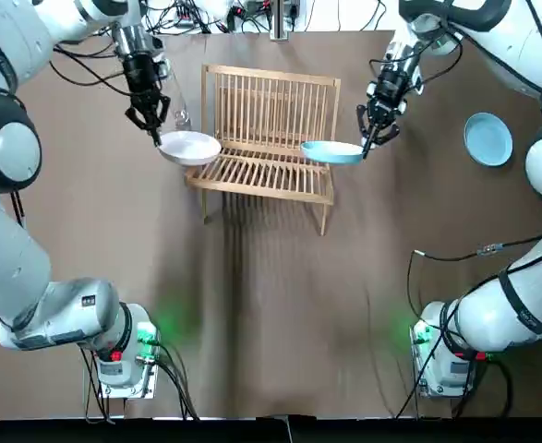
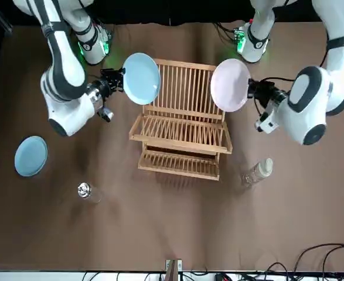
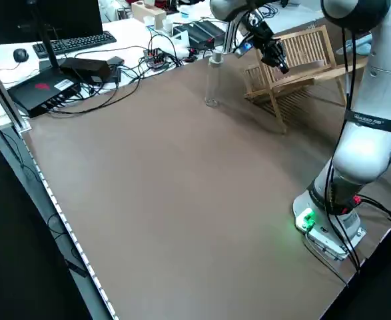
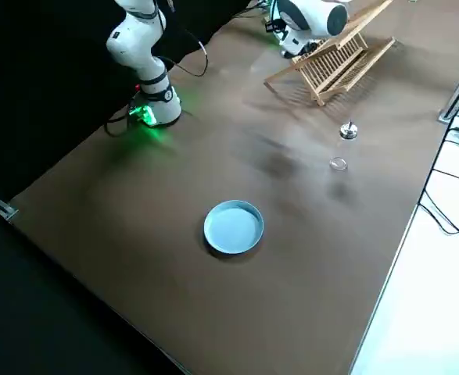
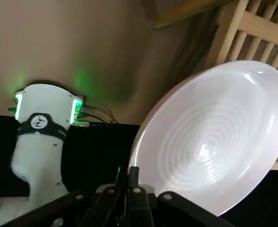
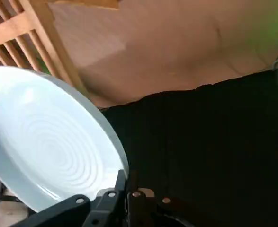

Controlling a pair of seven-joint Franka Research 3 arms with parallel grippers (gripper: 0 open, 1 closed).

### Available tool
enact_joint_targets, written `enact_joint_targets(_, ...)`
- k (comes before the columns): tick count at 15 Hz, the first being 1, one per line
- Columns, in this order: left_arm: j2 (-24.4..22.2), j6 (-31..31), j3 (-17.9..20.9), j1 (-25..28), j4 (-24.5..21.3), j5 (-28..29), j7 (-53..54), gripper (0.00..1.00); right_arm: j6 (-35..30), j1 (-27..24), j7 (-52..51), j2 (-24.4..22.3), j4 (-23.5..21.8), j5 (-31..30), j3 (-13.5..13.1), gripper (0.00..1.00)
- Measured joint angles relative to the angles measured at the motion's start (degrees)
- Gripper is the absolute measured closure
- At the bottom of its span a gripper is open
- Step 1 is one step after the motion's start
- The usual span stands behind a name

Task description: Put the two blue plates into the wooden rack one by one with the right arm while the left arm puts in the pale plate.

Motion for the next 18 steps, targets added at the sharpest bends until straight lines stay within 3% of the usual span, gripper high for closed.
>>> enact_joint_targets(7, 1.5, 4.8, 0.0, -3.9, 0.1, -3.0, -4.5, 0.97, 7.5, 5.6, 3.3, 0.0, -0.5, 2.6, 0.0, 0.98)
enact_joint_targets(14, 4.0, 8.8, -0.1, -7.2, 0.1, -3.6, -7.4, 0.96, 10.2, 6.6, 3.3, 1.1, -0.6, 4.3, 0.0, 0.98)
enact_joint_targets(18, 4.1, 9.3, 0.0, -7.0, 1.2, -3.6, -8.2, 0.61, 10.9, 6.6, 3.3, 3.0, -0.7, 4.5, 0.0, 0.98)
